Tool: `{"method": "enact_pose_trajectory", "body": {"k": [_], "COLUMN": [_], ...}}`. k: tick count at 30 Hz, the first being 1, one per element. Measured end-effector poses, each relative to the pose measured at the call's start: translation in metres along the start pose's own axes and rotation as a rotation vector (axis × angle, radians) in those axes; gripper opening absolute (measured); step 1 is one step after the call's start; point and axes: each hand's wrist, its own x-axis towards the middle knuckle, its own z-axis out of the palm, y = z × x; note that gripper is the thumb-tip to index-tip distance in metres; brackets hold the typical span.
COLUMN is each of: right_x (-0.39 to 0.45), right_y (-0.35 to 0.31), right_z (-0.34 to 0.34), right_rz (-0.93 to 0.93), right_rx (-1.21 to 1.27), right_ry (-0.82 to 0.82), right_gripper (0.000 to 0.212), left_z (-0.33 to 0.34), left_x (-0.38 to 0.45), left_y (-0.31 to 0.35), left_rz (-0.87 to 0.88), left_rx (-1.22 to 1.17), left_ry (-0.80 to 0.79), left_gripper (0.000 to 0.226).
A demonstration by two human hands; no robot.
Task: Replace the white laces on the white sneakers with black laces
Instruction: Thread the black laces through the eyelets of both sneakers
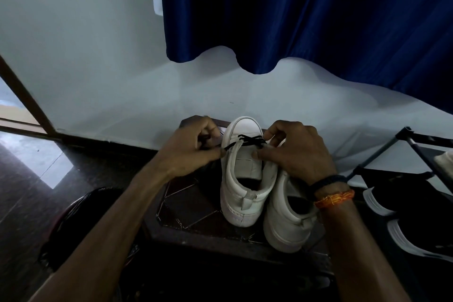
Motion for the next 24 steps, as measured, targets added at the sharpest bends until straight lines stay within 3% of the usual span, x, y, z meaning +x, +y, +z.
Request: {"method": "enact_pose_trajectory", "body": {"k": [2,5,7,10,14,18,21,24], "right_x": [0.000,-0.001,-0.001,0.000,0.000,0.000,-0.002,-0.004], "right_y": [-0.001,-0.002,-0.002,0.000,0.000,-0.001,-0.004,-0.012], "right_z": [-0.001,0.000,0.003,0.006,0.005,0.004,0.002,0.005], "right_rz": [-0.011,-0.038,-0.038,-0.010,-0.008,-0.037,-0.150,-0.401], "right_rx": [-0.002,-0.030,-0.062,-0.092,-0.080,-0.093,-0.069,-0.027], "right_ry": [0.002,0.034,0.084,0.114,0.095,0.084,0.069,0.060], "right_gripper": [0.034,0.036,0.040,0.040,0.037,0.038,0.035,0.037], "left_z": [-0.001,0.000,0.001,0.000,-0.002,-0.001,0.002,0.006], "left_x": [-0.001,0.002,0.003,0.004,0.001,0.002,0.003,0.002], "left_y": [-0.005,-0.007,-0.007,-0.003,0.004,0.000,-0.001,0.001], "left_rz": [0.033,0.080,0.129,0.148,0.073,0.003,-0.036,-0.023], "left_rx": [0.089,0.148,0.198,0.152,-0.095,-0.108,-0.045,-0.033], "left_ry": [-0.090,-0.176,-0.187,-0.110,-0.063,0.009,0.068,0.073], "left_gripper": [0.028,0.010,0.021,0.020,0.026,0.050,0.066,0.067]}}
